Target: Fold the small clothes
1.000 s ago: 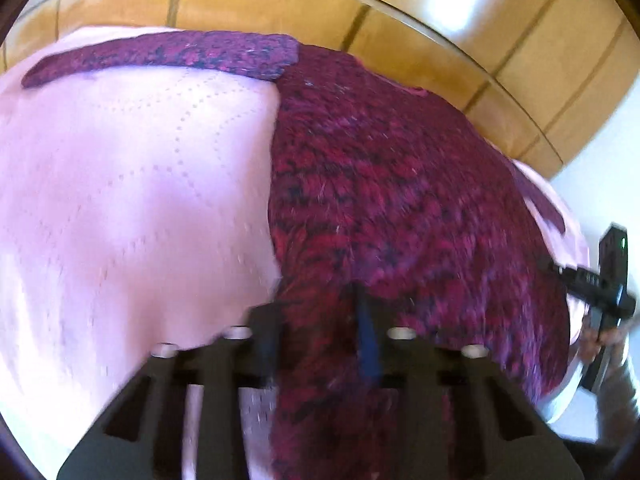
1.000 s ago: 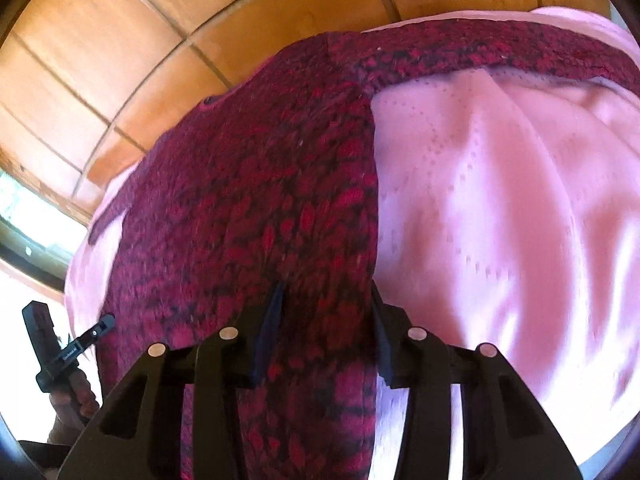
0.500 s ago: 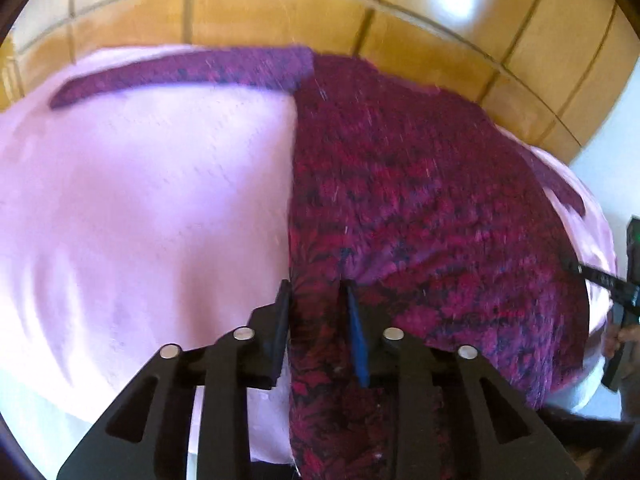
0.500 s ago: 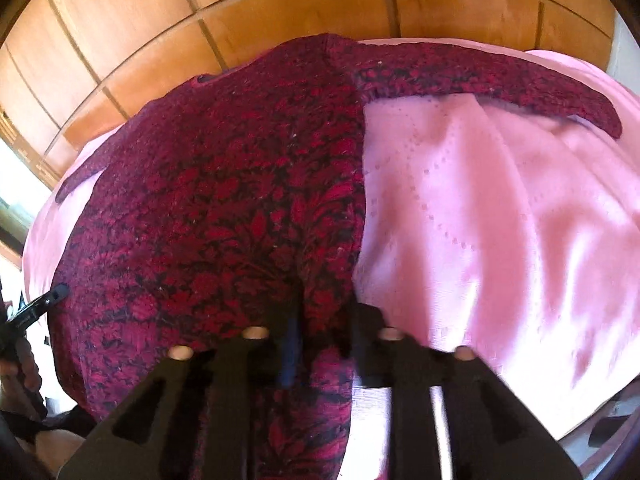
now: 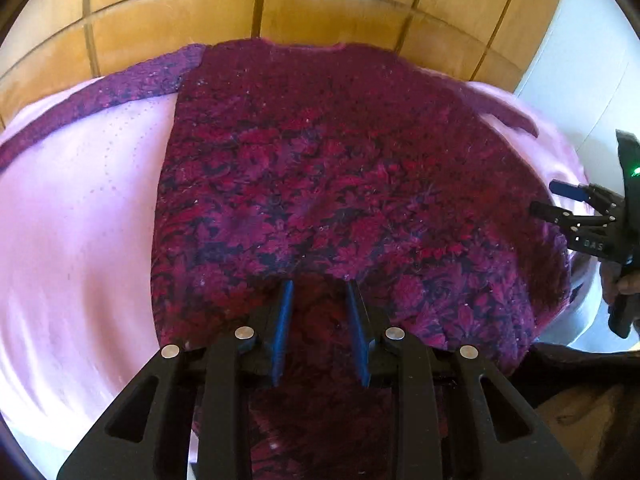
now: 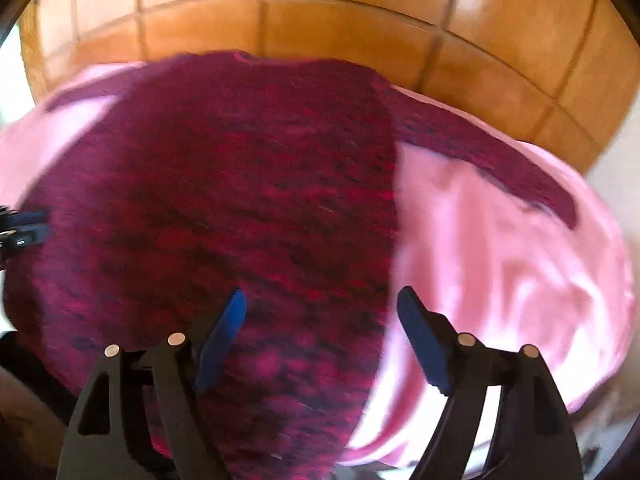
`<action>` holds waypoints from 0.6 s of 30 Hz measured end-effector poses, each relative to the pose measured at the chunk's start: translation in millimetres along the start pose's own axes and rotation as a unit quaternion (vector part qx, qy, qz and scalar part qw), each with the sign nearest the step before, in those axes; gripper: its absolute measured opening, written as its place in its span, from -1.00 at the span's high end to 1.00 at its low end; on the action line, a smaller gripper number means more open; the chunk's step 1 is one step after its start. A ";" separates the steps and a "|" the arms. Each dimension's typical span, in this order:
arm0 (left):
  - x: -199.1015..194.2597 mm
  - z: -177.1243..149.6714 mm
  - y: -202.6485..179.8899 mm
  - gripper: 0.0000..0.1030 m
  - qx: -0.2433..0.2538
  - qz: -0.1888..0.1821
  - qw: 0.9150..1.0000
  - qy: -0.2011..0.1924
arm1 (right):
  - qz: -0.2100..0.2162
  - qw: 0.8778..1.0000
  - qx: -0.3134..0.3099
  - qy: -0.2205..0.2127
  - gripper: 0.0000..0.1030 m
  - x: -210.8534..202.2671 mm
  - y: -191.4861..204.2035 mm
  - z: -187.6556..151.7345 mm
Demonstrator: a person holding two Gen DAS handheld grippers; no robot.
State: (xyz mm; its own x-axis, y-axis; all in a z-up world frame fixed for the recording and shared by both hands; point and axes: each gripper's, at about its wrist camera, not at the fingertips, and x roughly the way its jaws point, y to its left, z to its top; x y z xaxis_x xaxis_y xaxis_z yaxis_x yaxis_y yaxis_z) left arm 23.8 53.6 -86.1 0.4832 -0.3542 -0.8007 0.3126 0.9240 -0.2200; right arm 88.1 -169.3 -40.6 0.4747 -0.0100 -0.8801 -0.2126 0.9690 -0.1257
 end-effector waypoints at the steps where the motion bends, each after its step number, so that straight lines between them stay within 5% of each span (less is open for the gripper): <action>1: -1.9 0.5 2.5 0.50 -0.006 -0.002 1.000 -0.001 | 0.006 1.000 0.009 -0.011 -0.47 -5.5 -2.2 0.9; 3: -2.3 2.7 5.2 0.50 -0.016 -0.009 1.000 -0.002 | 0.042 0.998 0.028 -0.047 -0.48 -23.0 -3.7 8.4; 7: -3.8 -0.5 -0.6 0.50 0.000 -0.003 1.000 -0.005 | 0.125 0.991 0.007 -0.046 -0.44 -24.0 18.5 18.2; 12: -14.9 -21.0 26.1 0.50 -0.038 -0.019 0.999 0.004 | 0.113 0.992 -0.046 0.029 -0.44 16.2 37.0 -6.5; 14: -22.0 -27.3 37.2 0.50 -0.055 -0.027 0.998 0.004 | 0.129 0.990 -0.058 -0.002 -0.45 13.5 21.4 -26.9; 18: -31.3 -19.9 35.5 0.53 -0.059 -0.021 0.998 0.000 | 0.129 0.989 -0.077 0.012 -0.45 8.6 15.9 -30.4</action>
State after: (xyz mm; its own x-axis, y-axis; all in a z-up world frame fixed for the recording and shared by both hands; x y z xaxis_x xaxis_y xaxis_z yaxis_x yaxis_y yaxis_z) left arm 3.5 100.3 -80.0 0.4720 -0.3935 -0.7889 0.2351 0.9187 -0.3175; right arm 62.8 -161.5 -64.2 0.3670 0.2255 -0.9025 -0.4528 0.8908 0.0384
